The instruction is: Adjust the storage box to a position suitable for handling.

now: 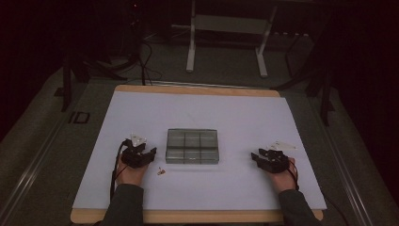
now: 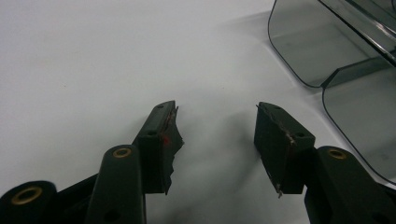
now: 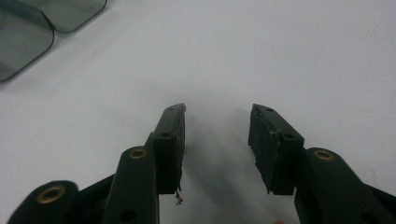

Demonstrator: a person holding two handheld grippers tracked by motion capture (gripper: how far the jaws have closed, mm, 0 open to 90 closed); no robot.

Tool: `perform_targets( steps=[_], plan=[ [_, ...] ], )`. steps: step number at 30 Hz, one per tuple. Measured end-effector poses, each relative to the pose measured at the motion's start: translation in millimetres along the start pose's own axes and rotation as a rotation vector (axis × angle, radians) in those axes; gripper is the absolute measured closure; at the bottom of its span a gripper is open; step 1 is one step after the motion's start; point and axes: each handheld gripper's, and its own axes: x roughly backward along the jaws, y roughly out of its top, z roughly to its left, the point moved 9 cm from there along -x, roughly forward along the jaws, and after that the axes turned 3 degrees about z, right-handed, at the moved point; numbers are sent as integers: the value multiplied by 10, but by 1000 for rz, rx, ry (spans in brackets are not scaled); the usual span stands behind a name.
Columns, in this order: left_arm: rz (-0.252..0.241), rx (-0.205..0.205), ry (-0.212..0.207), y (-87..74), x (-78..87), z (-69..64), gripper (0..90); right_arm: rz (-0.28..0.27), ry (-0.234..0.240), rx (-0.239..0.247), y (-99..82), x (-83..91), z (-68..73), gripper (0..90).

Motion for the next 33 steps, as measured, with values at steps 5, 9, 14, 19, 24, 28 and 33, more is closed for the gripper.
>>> perform_targets(
  steps=[5,9,14,19,24,28,33],
  plan=[
    [-2,6,-13,3,4,-2,525,-1,-9,0,5,-1,-2,555],
    [6,-26,-8,8,4,-5,566,-1,-8,10,8,-6,5,555],
    [17,-52,-20,43,-24,-11,618,6,-9,3,16,-22,18,558],
    [12,-31,-47,74,-44,2,685,5,-8,19,26,-33,55,558],
    [16,-56,-79,144,-72,-75,760,1,-9,38,38,-41,101,566],
    [-11,-75,-109,253,-84,-193,854,-1,-10,57,49,-51,126,575],
    [-8,-93,-151,278,-108,-297,898,-3,-5,69,61,-54,146,576]
  ],
)
